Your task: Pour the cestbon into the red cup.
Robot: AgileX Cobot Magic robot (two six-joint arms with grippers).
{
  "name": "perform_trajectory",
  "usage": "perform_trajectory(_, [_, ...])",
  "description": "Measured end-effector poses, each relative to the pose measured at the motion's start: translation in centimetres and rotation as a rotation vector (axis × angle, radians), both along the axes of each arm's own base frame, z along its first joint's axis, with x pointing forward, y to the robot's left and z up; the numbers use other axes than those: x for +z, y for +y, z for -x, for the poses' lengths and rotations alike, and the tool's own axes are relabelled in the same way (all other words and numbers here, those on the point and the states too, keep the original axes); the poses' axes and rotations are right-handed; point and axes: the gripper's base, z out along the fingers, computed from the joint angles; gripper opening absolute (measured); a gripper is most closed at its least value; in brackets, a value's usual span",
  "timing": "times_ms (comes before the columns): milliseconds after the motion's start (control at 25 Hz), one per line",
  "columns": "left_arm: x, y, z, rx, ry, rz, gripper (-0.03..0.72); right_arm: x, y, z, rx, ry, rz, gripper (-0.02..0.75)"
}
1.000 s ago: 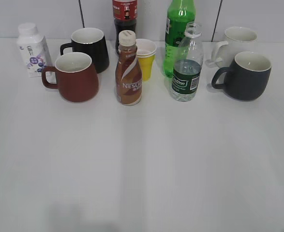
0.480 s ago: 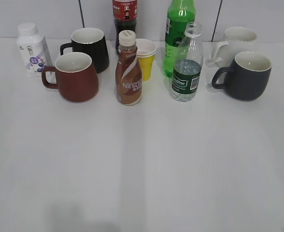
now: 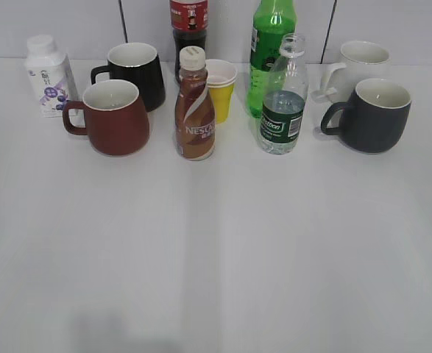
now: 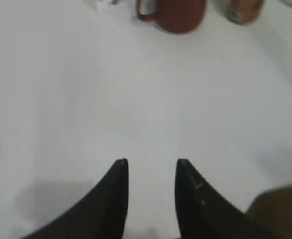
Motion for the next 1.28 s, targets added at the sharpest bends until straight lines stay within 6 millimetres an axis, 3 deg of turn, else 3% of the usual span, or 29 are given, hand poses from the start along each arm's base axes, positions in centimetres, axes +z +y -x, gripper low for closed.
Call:
perform_trajectory(240, [0.1, 0.6, 2.2, 0.187, -0.133, 0.031, 0.241, 0.0, 0.1, 0.1, -0.217, 0.000, 0.000, 0.480])
perform_trajectory(1280, [0.0, 0.6, 2.5, 0.289, -0.150, 0.026, 0.237, 0.0, 0.1, 0.1, -0.263, 0.001, 0.001, 0.480])
